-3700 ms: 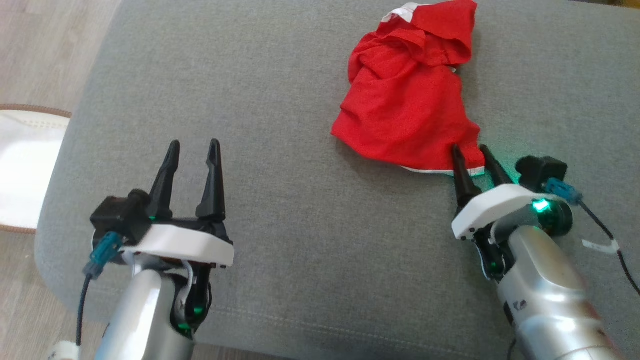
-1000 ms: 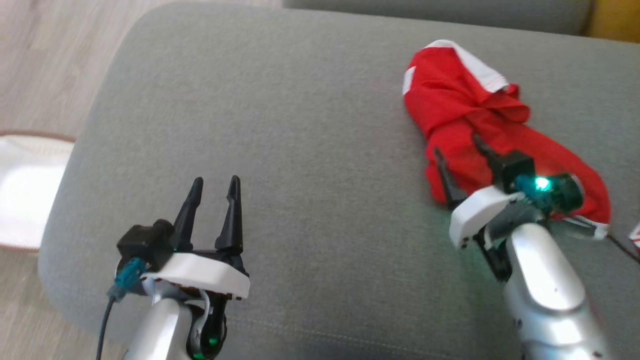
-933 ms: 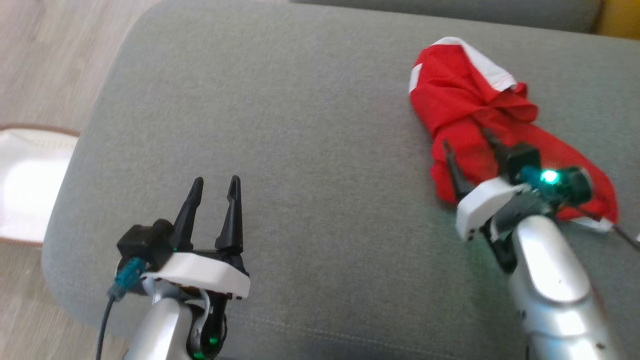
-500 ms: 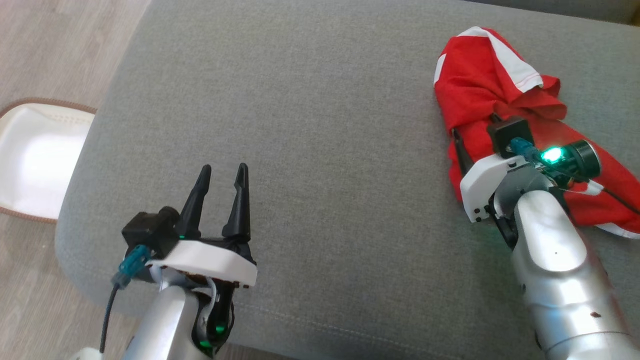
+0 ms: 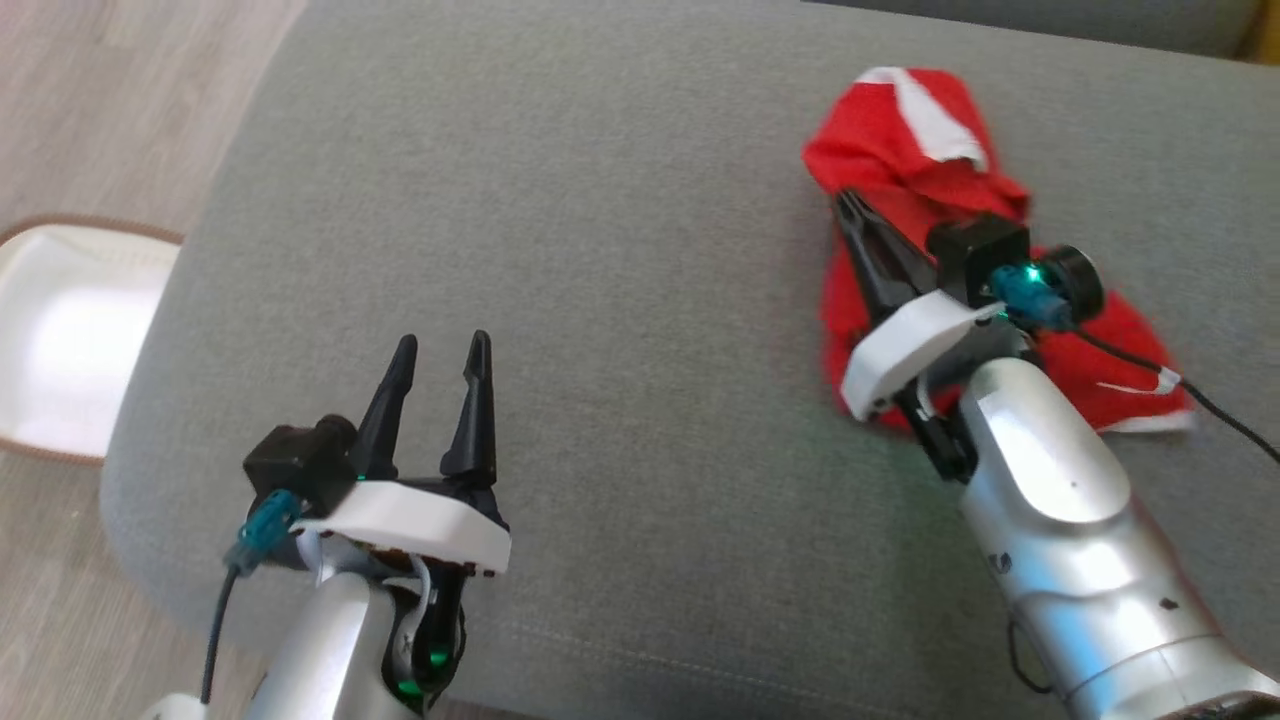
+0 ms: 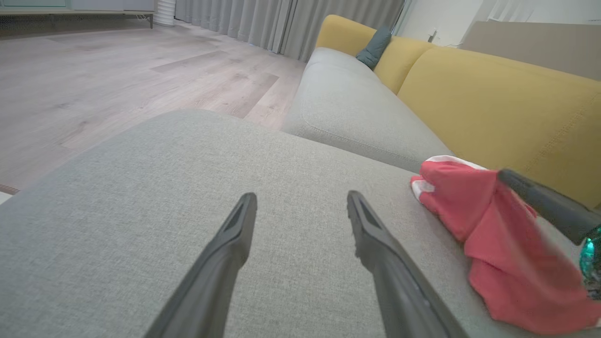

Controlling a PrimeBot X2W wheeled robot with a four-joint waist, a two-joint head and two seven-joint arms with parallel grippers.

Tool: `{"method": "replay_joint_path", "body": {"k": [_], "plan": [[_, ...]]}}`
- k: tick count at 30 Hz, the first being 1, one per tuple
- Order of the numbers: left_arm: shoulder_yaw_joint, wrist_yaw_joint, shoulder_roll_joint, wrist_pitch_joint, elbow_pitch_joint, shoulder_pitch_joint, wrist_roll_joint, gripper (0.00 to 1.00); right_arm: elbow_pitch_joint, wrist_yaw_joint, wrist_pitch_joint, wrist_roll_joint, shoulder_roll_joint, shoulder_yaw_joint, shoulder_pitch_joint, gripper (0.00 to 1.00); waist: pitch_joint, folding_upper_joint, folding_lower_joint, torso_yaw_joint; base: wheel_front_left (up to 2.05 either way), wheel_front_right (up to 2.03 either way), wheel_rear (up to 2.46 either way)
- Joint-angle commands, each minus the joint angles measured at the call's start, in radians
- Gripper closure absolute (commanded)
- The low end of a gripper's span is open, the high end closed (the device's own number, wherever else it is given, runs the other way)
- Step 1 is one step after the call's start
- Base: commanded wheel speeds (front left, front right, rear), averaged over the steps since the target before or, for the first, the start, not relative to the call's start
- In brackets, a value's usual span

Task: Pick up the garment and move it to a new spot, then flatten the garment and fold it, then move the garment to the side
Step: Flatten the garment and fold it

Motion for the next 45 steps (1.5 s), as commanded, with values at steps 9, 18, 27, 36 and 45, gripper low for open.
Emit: {"method": "replay_joint_path", "body": {"k": [9,18,27,36,45], "plan": [[0.055,-0.006,0.005,-0.012,-0.032,-0.024,0.016,0.0,-0.076,-0.001,-0.025,0.12,0.003,-0.134,-0.034,1.0,-0.013,0.0,0.0,-0.061,0.0,0.0,0.0],[0.036,-0.012,0.004,-0.012,-0.036,-0.042,0.014,0.0,0.063,-0.001,0.035,-0.043,-0.084,-0.307,-0.072,1.0,0.025,0.0,0.0,-0.06,0.0,0.0,0.0],[0.03,-0.011,0.004,-0.012,-0.027,-0.064,0.013,0.0,0.216,-0.001,0.045,-0.267,-0.162,-0.427,-0.12,1.0,0.042,0.0,0.0,-0.059,0.0,0.0,0.0],[0.047,-0.016,0.004,-0.012,-0.016,-0.061,0.029,0.0,0.25,-0.001,0.003,-0.371,-0.082,-0.546,-0.146,0.0,0.013,0.0,0.0,-0.118,0.0,0.0,0.0],[0.074,-0.027,0.004,-0.012,-0.024,-0.046,0.045,0.0,0.234,-0.001,-0.092,-0.265,-0.009,-0.496,-0.13,0.0,-0.029,0.0,0.0,-0.22,0.0,0.0,0.0]]}}
